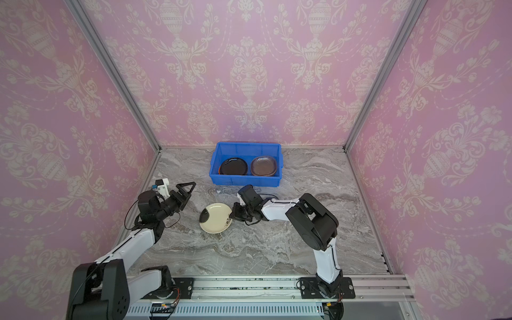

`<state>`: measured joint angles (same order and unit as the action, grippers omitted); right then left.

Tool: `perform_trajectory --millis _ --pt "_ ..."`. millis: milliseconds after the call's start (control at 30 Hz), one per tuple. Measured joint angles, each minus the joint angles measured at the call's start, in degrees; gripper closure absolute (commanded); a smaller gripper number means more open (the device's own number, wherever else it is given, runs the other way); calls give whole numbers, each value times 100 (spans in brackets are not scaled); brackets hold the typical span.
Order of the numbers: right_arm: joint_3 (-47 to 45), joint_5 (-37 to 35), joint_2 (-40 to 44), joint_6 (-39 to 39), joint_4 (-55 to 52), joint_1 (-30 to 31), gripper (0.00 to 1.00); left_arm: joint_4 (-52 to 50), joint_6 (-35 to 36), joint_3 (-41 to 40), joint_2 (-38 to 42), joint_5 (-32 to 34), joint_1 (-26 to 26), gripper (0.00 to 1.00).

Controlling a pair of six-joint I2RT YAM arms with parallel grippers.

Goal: Place the plates into the plastic bin on the countertop
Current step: Pick up the plate from the middle-left of the table, then place the plate in the plastic bin.

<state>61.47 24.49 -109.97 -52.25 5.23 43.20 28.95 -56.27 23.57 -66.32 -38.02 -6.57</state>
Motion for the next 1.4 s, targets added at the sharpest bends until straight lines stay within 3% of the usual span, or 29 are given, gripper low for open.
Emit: perform_trajectory --millis 267,500,733,900,1100,1400 --pt "-837 275 1381 623 -964 -229 100 4 142 136 -503 35 601 1" --pt "-826 203 2566 1060 -2120 -855 100 -92 313 190 -621 90 1093 1" --pt "-365 199 2736 1296 -2859 -1637 100 -192 522 192 -579 131 1602 5" --pt "170 332 2505 1377 -3034 -1757 100 -407 761 374 -555 138 2020 11" --pt "905 566 1976 1462 -3112 -1757 100 -457 911 599 -610 153 2236 25" --pt "1196 632 1602 1475 -3123 -1757 100 -420 988 664 -734 188 2258 66"
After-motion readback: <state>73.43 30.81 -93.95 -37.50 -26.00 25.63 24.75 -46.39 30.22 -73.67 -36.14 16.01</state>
